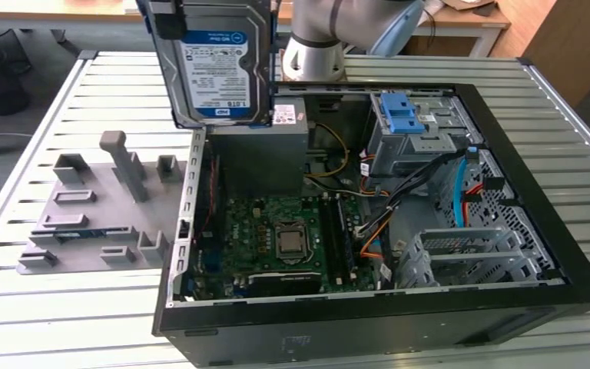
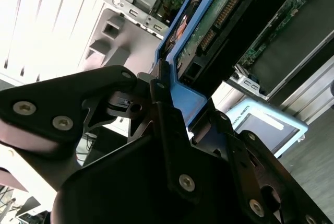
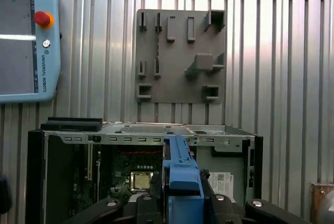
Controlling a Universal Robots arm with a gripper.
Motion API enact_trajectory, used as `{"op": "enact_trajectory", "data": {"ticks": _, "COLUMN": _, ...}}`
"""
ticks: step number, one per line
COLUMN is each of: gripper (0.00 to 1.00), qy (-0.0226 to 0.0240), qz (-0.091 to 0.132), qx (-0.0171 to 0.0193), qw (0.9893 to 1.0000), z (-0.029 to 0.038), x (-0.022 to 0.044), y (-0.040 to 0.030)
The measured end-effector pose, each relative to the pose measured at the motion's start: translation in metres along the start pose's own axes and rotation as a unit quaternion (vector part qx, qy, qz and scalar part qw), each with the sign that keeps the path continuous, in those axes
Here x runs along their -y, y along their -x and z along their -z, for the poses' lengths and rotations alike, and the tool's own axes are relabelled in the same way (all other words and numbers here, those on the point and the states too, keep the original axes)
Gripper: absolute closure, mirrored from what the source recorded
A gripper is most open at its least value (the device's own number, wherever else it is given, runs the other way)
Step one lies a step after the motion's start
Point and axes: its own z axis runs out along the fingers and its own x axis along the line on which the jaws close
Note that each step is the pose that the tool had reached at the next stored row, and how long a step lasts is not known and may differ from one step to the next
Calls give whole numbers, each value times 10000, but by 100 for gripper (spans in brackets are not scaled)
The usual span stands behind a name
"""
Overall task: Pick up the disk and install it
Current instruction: 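Pick up the disk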
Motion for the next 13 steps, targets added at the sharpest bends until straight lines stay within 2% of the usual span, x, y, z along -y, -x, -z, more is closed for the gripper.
{"op": "enact_trajectory", "data": {"ticks": 13, "gripper": 64, "qy": 0, "qz": 0, "qx": 0, "qw": 10000, "z": -5, "x": 380, "y": -4}}
